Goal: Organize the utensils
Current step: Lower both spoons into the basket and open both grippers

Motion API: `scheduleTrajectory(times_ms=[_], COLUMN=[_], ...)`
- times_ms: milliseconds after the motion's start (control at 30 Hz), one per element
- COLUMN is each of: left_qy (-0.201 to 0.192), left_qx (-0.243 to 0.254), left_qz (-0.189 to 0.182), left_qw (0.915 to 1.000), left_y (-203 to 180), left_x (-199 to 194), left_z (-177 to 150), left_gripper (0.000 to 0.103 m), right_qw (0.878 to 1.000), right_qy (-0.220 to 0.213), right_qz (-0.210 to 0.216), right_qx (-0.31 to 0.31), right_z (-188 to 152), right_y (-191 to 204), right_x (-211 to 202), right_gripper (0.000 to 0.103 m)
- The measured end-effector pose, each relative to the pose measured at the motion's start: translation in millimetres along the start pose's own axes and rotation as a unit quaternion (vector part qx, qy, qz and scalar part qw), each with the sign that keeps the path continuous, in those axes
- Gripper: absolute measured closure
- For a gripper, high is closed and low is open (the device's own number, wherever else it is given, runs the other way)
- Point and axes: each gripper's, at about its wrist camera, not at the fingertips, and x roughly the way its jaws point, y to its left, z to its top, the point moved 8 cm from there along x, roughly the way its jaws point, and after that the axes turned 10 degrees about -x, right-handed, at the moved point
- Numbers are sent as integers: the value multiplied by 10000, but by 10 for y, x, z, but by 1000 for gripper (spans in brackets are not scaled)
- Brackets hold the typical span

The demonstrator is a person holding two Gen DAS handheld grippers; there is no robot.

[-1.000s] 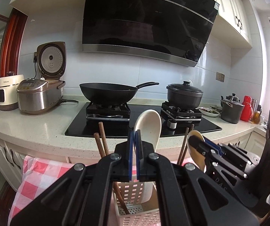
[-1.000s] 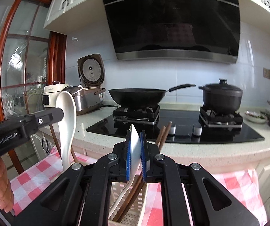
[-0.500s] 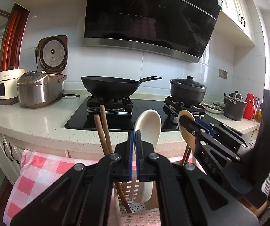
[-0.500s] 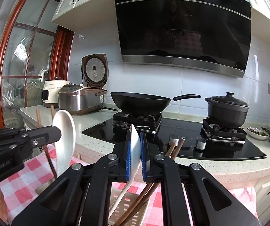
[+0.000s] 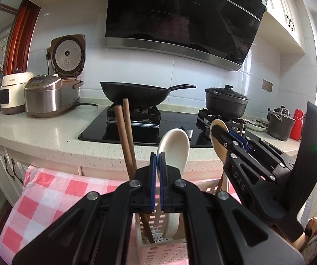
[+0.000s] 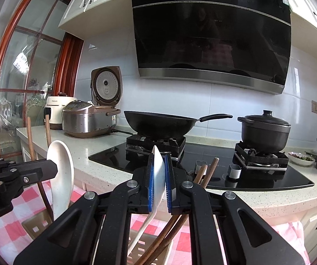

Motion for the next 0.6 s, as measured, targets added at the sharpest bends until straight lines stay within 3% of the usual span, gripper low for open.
scheduleTrajectory(times_ms=[600], left_qy=[89], left_qx=[-83], left_qz=[48], left_qw=[9999], left_y=[108], left_x=[8], left_z=[-152], left_gripper=[99], right_qw=[9999], right_qy=[-147], right_qz=[-73], right_qx=[-39], right_z=[-88], right_y=[89], right_x=[-39], right_gripper=[94])
